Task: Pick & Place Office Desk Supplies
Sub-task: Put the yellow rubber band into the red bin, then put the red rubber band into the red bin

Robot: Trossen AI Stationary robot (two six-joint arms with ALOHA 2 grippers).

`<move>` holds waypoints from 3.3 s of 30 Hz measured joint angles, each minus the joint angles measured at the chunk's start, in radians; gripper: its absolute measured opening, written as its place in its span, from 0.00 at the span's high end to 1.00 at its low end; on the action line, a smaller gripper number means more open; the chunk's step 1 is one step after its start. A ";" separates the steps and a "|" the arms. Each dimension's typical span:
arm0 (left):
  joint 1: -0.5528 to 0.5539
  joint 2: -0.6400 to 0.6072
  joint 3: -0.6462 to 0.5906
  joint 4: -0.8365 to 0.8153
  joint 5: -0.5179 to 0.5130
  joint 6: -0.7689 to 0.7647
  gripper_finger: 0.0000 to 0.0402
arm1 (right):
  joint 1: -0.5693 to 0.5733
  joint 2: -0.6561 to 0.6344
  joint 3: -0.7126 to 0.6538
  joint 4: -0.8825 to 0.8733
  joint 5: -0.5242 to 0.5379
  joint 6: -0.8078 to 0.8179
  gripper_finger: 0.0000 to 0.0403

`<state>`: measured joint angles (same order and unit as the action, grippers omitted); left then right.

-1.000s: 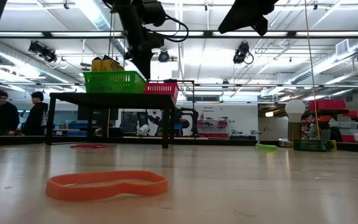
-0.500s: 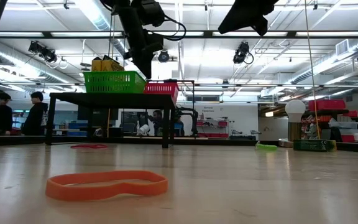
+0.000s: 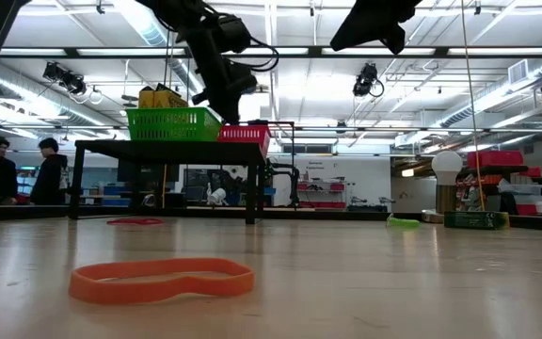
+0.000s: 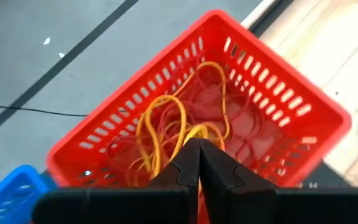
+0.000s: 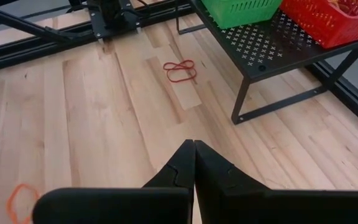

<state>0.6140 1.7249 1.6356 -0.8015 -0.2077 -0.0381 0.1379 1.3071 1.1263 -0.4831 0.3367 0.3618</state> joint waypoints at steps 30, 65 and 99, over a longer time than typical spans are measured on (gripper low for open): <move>-0.077 -0.070 0.000 0.170 0.139 -0.217 0.86 | -0.043 -0.036 -0.072 -0.230 0.022 0.172 0.99; -0.675 -0.072 -0.480 0.861 -0.027 -0.404 0.99 | -0.106 -0.383 -0.514 -0.044 -0.061 0.351 0.98; -0.930 -0.509 -1.079 0.295 -0.382 -1.617 0.93 | -0.176 -0.346 -0.515 0.192 -0.017 0.227 0.98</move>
<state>-0.3163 1.2162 0.5563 -0.5063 -0.5893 -1.6552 -0.0380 0.9610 0.6113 -0.2909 0.3199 0.5887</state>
